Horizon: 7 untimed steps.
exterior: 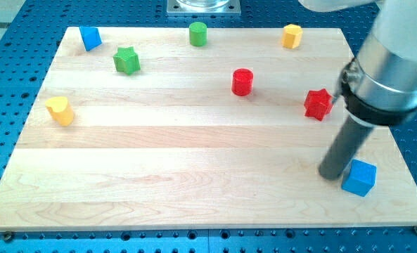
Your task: Push the red circle to the bottom center of the board
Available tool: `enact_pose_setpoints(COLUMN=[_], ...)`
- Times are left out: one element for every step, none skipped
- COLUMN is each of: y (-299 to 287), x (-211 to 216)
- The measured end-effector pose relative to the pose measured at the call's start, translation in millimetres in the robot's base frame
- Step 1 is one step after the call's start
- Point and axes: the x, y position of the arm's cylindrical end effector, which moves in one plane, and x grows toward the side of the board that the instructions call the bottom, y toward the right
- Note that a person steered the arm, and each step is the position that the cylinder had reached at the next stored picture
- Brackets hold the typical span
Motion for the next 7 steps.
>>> enact_pose_setpoints(y=[-47.2,-47.5,-46.0,-71.1,-124.7,-144.4,-124.6], x=[-63.2,-117.7,-181.2,-183.9,-137.7,-127.1,-174.0])
